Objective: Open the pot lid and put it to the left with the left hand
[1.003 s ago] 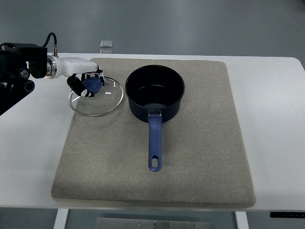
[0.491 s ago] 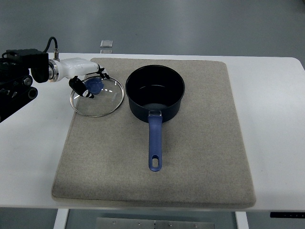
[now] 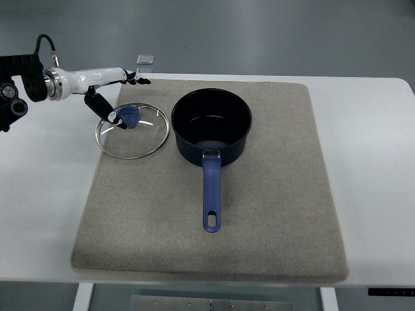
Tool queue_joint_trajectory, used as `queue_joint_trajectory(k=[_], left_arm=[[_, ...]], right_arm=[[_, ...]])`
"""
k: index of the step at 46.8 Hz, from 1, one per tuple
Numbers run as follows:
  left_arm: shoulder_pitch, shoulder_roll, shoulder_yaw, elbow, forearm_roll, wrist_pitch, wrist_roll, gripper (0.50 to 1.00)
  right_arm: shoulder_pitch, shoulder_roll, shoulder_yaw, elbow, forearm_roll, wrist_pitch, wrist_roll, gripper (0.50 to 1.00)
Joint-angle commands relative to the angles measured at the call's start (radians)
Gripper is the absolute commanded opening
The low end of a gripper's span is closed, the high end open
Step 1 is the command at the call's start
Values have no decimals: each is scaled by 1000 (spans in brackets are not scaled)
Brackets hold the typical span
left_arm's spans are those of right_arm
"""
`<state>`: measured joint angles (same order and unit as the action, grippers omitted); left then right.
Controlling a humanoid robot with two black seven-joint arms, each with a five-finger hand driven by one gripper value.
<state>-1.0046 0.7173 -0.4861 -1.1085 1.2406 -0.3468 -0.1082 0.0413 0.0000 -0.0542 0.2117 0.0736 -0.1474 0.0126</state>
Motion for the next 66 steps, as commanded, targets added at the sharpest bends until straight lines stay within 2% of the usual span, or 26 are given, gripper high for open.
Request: queue_joint_trajectory(k=[1, 6, 29, 35, 41, 46, 58, 66], left_arm=[[-2, 28, 1, 22, -211, 2, 1, 990], [-3, 30, 3, 73, -387, 5, 1, 990], [26, -29, -12, 343, -845, 15, -1, 992], [38, -25, -14, 349, -934, -32, 1, 990], [69, -19, -72, 355, -971, -182, 4, 990], [106, -27, -152, 365, -994, -261, 7, 990], [113, -65, -166, 450, -1083, -264, 41, 990], [112, -68, -172, 461, -1087, -264, 39, 990]], right_arm=[[0, 0, -1, 0, 0, 0, 0, 915], [0, 0, -1, 0, 0, -1, 0, 915], [0, 0, -1, 0, 0, -1, 0, 915], [0, 0, -1, 0, 0, -1, 0, 915], [-1, 0, -1, 0, 0, -1, 0, 915], [0, 0, -1, 0, 0, 0, 0, 915], [0, 0, -1, 0, 0, 0, 0, 915], [0, 0, -1, 0, 0, 0, 0, 915]])
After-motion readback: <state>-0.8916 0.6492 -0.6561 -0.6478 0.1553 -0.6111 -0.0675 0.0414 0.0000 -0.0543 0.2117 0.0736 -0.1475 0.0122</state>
